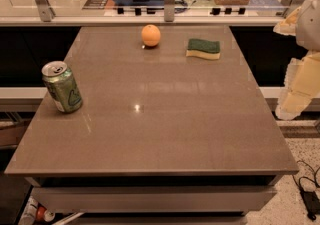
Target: Move sponge near green can
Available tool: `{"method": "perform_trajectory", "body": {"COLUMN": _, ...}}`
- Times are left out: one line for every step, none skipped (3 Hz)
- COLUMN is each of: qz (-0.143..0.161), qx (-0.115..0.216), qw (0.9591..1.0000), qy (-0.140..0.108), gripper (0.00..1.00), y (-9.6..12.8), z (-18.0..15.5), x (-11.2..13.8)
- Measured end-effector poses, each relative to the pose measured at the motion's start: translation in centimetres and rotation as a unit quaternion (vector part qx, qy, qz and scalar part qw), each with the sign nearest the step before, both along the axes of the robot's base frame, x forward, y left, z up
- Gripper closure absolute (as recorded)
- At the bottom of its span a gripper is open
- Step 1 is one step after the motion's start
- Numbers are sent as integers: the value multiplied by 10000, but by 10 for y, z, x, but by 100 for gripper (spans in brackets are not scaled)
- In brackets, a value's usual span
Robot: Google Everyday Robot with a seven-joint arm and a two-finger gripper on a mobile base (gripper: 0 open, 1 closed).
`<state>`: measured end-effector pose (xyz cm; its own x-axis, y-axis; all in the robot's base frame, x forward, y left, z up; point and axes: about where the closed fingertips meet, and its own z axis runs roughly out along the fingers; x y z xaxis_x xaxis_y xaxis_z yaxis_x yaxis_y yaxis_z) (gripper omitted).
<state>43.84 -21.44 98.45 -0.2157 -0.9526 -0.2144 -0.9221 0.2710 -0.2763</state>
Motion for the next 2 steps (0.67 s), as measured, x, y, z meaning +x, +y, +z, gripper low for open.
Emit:
{"method": "perform_trajectory", "body": {"qz": 0, "qx": 0, "qw": 10000, "qy": 0, "gripper": 0, "y": 0, "z": 0, "x": 0}}
{"method": "perform_trajectory", "body": {"qz": 8, "qx": 116, "qw": 9999, "qy": -88, "gripper": 0, "y": 1, "z": 4, "x": 4}}
